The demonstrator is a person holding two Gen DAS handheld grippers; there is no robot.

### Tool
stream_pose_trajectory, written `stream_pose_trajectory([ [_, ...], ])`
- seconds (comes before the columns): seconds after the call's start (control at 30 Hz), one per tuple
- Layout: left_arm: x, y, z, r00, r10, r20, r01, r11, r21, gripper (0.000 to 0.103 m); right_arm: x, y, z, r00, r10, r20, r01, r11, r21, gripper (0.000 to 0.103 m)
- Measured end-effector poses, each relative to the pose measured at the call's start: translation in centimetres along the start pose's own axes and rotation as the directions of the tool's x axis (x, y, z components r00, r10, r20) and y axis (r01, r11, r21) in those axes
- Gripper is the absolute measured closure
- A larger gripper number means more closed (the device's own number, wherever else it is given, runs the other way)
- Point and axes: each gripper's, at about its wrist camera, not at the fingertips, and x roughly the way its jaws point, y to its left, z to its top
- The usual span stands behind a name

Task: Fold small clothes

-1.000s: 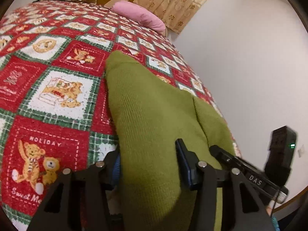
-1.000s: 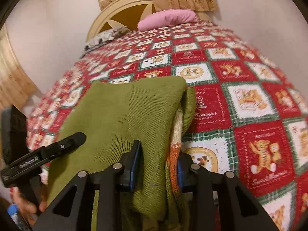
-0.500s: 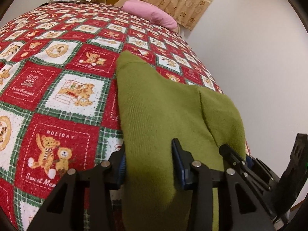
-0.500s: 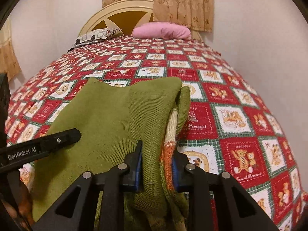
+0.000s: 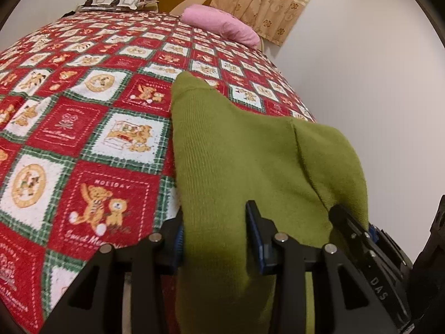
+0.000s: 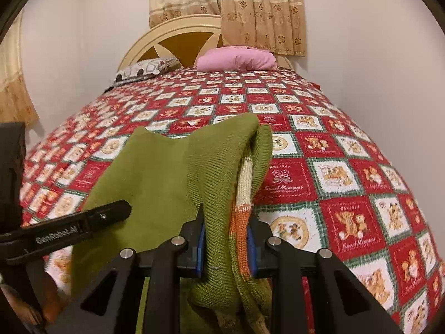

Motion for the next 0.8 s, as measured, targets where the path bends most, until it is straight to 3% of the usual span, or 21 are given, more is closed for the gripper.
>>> stream_pose_trajectory([
  [0.2, -1.7, -0.8, -0.5, 1.000, 0.016, 0.008, -0.017, 0.999, 0.038, 0.062, -2.8, 0.0, -0.6, 0.999, 0.044, 0.004, -0.044, 0.995, 0.087, 0.079],
  [0.5, -4.1, -2.4, -2.2, 1.000, -0.001, 0.007, 0.001, 0.995, 0.103, 0.062, -7.3, -0.5, -2.5, 0.999, 0.041, 0.025, -0.044, 0.990, 0.136, 0.079],
  [0.8, -5.3, -5.5, -4.8, 0.999, -0.035, -0.007, 0.036, 0.983, 0.177, 0.062, -12.1, -2.1, -5.5, 0.998, -0.031, 0.053, 0.021, 0.985, 0.171, 0.079],
])
